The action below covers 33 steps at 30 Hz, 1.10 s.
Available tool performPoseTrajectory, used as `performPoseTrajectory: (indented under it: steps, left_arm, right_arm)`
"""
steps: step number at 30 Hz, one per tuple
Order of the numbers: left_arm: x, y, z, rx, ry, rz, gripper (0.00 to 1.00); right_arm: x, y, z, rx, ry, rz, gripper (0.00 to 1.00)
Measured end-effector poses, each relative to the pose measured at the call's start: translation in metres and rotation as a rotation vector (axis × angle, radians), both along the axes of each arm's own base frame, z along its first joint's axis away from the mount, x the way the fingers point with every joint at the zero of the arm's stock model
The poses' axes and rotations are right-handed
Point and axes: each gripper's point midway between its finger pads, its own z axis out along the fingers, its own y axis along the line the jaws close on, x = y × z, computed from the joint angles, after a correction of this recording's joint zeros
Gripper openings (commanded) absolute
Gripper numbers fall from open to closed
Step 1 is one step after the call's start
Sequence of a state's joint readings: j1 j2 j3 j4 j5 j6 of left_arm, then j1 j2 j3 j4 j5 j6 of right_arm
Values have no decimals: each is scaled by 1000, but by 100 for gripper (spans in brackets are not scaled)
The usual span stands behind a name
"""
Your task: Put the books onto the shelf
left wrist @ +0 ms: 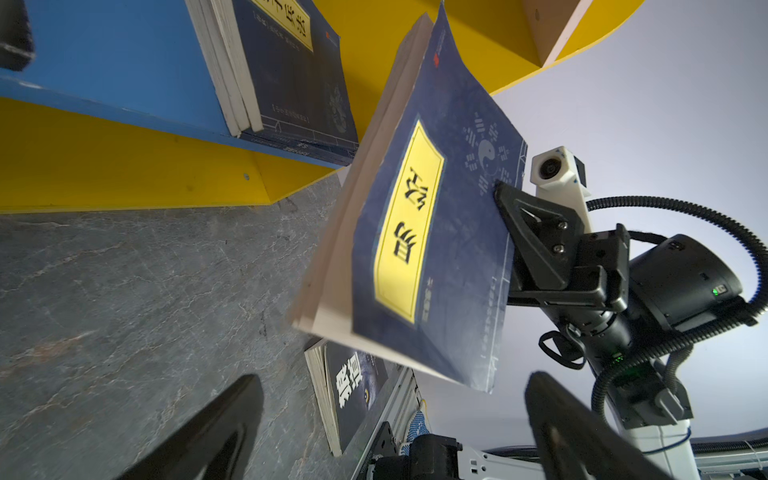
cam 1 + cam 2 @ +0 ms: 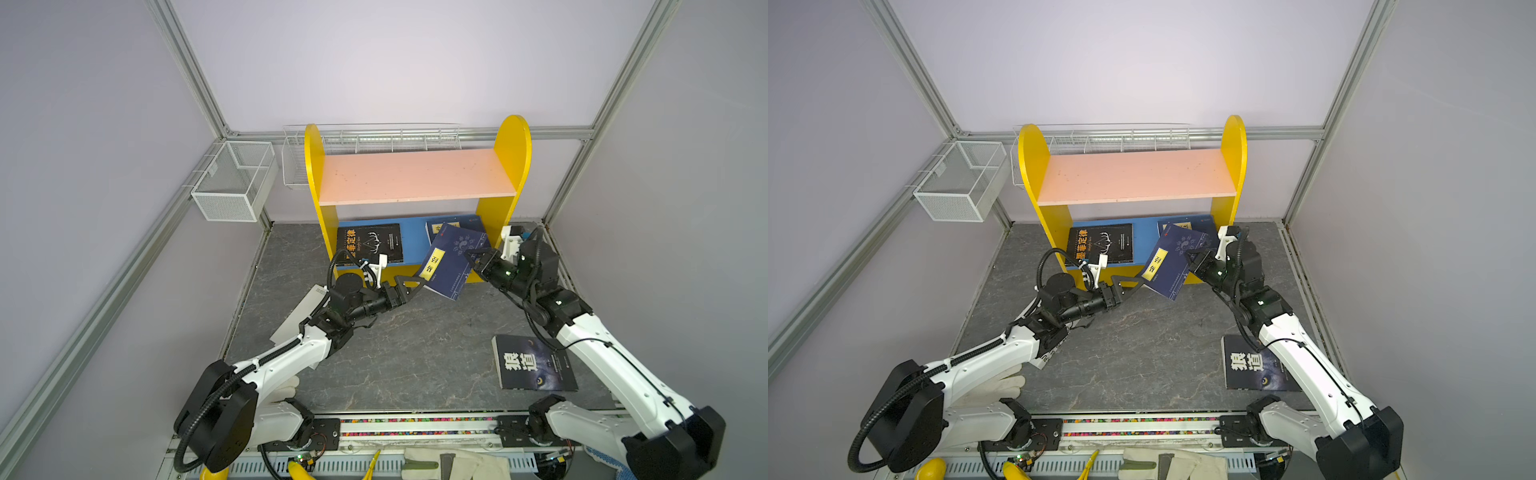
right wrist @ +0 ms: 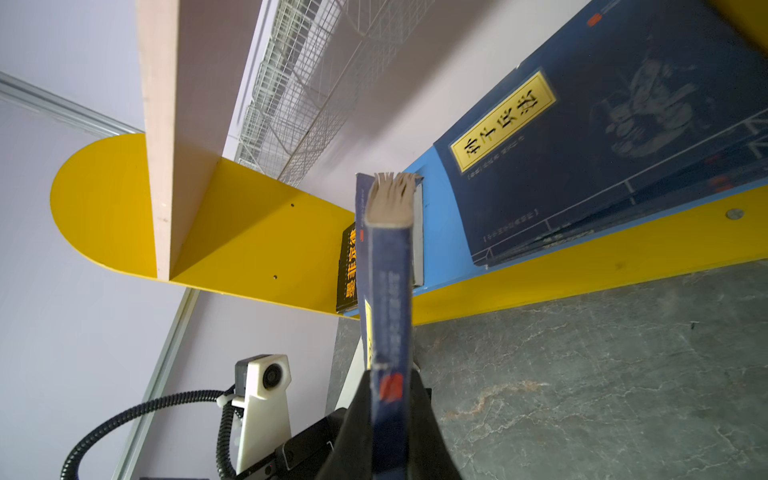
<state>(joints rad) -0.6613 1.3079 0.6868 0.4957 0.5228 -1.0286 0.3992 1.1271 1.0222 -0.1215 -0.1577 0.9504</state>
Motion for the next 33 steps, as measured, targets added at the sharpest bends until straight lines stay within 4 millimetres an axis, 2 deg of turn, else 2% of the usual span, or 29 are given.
performPoseTrajectory:
  steps: [5, 13, 21, 25, 33]
  left_arm:
    - [16, -18, -13, 9, 40, -28, 99]
    - [35, -40, -7, -133, 64, -61, 92]
    - [42, -44, 6, -183, 49, -37, 86]
    - [45, -44, 6, -184, 54, -14, 83]
    - [49, -43, 4, -196, 79, 10, 82]
  right_arm:
    - [12, -3, 3, 7, 3, -10, 9]
    - [19, -8, 11, 45, -33, -37, 9]
    - [21, -8, 4, 71, -29, -45, 9]
    - [22, -7, 8, 91, -45, -45, 9]
    - [22, -7, -1, 94, -37, -48, 9]
